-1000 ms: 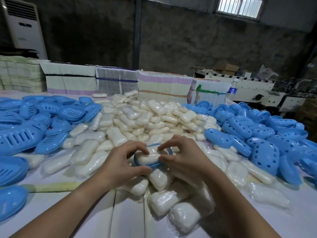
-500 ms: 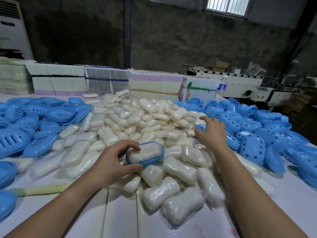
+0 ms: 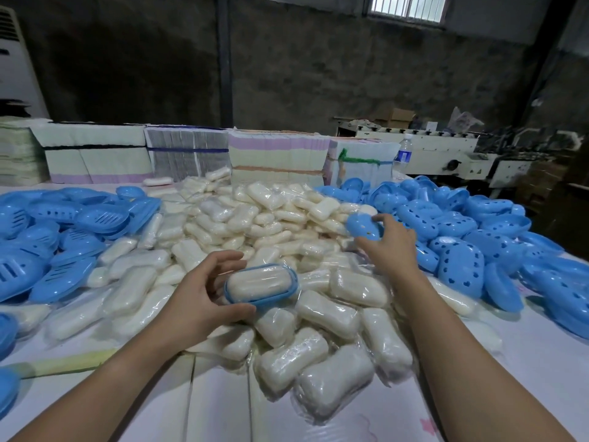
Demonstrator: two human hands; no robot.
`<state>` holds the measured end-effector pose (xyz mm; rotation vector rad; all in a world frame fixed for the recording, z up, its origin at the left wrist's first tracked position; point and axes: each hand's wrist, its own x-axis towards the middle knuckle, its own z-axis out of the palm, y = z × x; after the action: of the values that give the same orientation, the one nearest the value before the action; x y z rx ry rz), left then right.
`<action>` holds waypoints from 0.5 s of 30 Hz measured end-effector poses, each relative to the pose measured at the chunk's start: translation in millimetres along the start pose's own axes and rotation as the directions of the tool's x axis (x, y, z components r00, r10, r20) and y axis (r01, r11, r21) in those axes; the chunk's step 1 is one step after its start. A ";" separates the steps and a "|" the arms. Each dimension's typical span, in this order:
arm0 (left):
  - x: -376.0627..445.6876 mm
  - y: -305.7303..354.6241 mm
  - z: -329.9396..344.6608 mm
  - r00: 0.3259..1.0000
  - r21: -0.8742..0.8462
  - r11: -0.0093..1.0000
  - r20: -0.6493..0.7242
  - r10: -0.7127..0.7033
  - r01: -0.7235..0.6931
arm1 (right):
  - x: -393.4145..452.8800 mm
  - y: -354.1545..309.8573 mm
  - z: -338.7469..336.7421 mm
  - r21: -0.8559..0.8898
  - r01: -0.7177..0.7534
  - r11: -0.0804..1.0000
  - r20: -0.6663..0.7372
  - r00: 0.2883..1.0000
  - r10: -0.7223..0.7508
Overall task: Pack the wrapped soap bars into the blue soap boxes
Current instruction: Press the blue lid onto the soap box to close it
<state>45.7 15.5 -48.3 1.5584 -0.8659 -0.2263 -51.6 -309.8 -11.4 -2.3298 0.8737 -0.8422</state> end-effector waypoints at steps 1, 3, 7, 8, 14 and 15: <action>0.4 -0.4 -1.0 1.000 -0.037 0.999 -0.005 -0.010 0.010 | -5.0 -7.8 -5.0 0.158 0.062 0.985 0.014 0.998 -0.065; 1.1 0.1 -1.5 1.000 -0.086 0.996 -0.024 -0.017 0.014 | -20.3 -28.8 -12.8 0.427 0.144 0.893 0.131 0.967 -0.218; 2.5 3.1 2.0 0.998 -0.142 0.990 -0.066 -0.010 0.001 | -53.0 -66.3 0.8 0.533 0.289 0.795 0.385 0.754 -0.532; 2.5 3.9 2.5 0.998 -0.158 0.987 -0.068 -0.008 -0.003 | -59.0 -72.1 6.7 0.521 0.338 0.783 0.412 0.704 -0.578; -0.5 7.5 1.5 0.998 -0.146 0.989 -0.061 0.013 -0.022 | -68.2 -77.4 12.6 0.449 0.434 0.781 0.508 0.595 -0.622; -0.5 8.2 1.1 0.998 -0.159 0.987 -0.062 0.010 -0.019 | -68.7 -76.9 12.6 0.453 0.431 0.780 0.512 0.590 -0.624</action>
<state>41.5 15.4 -41.1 1.4027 -0.7915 -0.2305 -53.9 -207.0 3.6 -2.3706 -0.2682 -0.2675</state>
